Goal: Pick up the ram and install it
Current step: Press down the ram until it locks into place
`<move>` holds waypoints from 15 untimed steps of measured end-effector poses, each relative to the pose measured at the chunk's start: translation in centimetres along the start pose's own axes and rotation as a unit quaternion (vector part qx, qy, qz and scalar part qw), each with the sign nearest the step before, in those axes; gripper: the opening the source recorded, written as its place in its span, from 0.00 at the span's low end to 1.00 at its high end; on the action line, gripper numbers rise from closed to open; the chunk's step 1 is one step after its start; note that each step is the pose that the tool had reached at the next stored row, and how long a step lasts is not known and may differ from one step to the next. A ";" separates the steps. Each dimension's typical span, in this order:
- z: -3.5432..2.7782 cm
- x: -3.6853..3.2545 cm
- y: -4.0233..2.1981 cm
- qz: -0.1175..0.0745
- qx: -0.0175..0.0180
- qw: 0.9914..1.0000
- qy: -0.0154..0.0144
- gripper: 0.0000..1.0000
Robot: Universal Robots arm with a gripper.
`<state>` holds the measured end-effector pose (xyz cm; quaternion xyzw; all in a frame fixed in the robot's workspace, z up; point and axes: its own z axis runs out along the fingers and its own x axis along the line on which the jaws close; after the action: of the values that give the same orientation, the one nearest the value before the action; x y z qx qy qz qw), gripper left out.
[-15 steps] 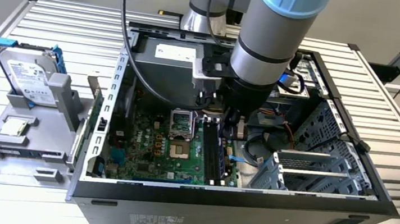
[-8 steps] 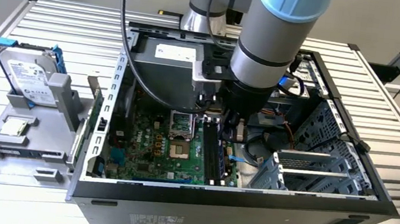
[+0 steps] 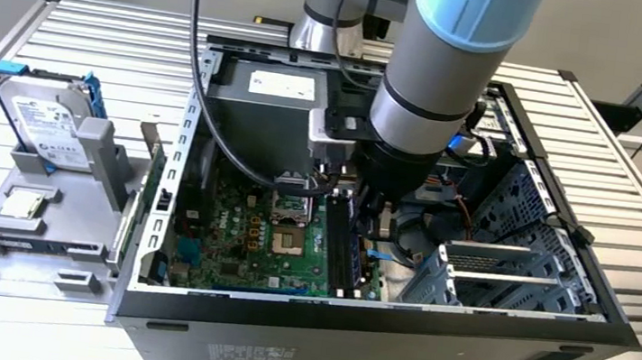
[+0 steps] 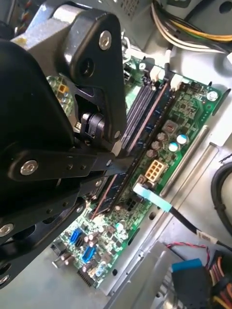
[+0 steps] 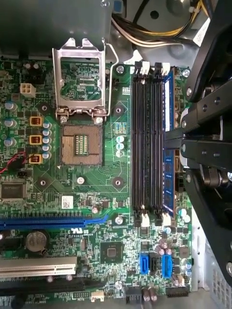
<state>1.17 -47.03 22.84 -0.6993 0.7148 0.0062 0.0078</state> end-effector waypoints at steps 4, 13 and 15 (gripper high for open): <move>0.65 -0.06 0.01 0.002 0.000 1.000 0.001 0.00; -0.45 -0.15 0.01 0.003 0.000 1.000 0.000 0.00; -1.37 -0.18 0.00 0.003 0.000 1.000 0.000 0.00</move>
<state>1.16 -46.89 24.21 -0.6970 0.7170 0.0063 0.0079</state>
